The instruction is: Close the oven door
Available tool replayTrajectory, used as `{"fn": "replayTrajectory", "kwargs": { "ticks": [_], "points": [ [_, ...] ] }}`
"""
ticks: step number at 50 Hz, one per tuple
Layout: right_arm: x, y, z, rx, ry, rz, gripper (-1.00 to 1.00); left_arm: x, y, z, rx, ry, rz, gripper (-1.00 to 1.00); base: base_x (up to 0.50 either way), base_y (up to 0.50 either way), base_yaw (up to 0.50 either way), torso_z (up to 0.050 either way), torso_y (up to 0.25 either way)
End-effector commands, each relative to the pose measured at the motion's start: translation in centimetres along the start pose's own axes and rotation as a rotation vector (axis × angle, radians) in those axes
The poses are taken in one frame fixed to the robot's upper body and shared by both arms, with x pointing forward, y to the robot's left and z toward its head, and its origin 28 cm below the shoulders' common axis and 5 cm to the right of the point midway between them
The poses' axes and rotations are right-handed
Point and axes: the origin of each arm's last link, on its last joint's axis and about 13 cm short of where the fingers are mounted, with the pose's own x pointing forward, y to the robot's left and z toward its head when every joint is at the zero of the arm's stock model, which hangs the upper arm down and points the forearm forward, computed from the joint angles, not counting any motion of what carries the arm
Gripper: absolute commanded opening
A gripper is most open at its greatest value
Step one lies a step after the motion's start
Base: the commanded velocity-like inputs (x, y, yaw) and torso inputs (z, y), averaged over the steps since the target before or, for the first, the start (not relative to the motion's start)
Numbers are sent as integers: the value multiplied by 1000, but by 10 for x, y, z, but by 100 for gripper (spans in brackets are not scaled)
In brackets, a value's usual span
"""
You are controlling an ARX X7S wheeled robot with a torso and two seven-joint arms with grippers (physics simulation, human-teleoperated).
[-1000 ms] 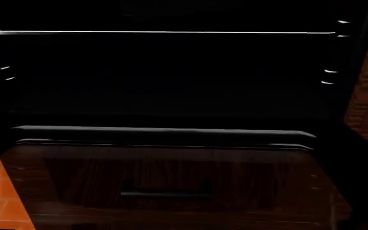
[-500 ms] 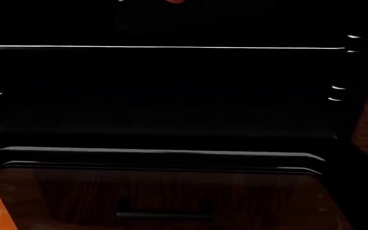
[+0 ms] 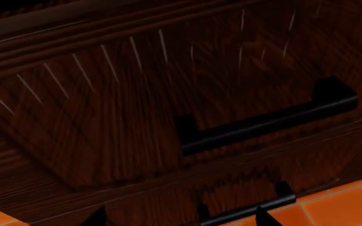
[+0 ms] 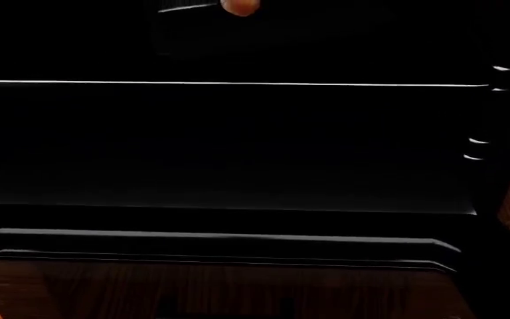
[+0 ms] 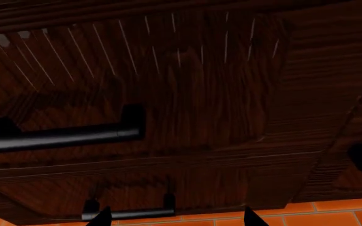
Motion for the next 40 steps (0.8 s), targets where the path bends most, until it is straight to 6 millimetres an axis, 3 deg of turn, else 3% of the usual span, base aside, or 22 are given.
{"fn": "replayTrajectory", "kwargs": {
  "ticks": [1, 2, 4, 6, 8, 10, 11, 13, 15, 22, 40],
  "points": [
    [-1, 0, 0, 3, -6, 2, 100, 3, -2, -8, -16, 3, -7, 100, 0, 0, 0, 0, 0],
    [-1, 0, 0, 4, -7, 3, 100, -2, 0, 4, -19, 4, -7, 100, 0, 0, 0, 0, 0],
    [-2, 1, 3, 7, -13, 5, 100, 3, -3, -7, -14, -1, -8, 100, 0, 0, 0, 0, 0],
    [-5, 2, 10, -16, -36, -7, 100, -6, 0, 13, -10, -19, 0, 100, 0, 0, 0, 0, 0],
    [-8, 1, 18, -33, -59, -26, 100, -1, 0, 7, -15, -27, 0, 100, 0, 0, 0, 0, 0],
    [-13, 1, 28, -47, -81, -32, 100, -10, 3, 24, -19, -44, -2, 100, 0, 0, 0, 0, 0],
    [-15, 2, 31, -52, -87, -33, 100, -6, 2, 17, -21, -50, -3, 100, 0, 0, 0, 0, 0],
    [-19, 3, 38, -67, -108, -40, 100, -12, 4, 32, -20, -68, -5, 100, 0, 0, 0, 0, 0],
    [-25, 4, 49, -84, -138, -48, 100, -7, 4, 27, -43, -78, -34, 100, 0, 0, 0, 0, 0],
    [-35, 8, 71, -129, -190, -60, 100, -25, 11, 71, -46, -147, -6, 100, 0, 0, 0, 0, 2],
    [-62, 15, 108, -188, -303, -77, 100, -44, 17, 109, 4, -254, 31, 100, 0, 0, 0, 0, 0]
  ]
}}
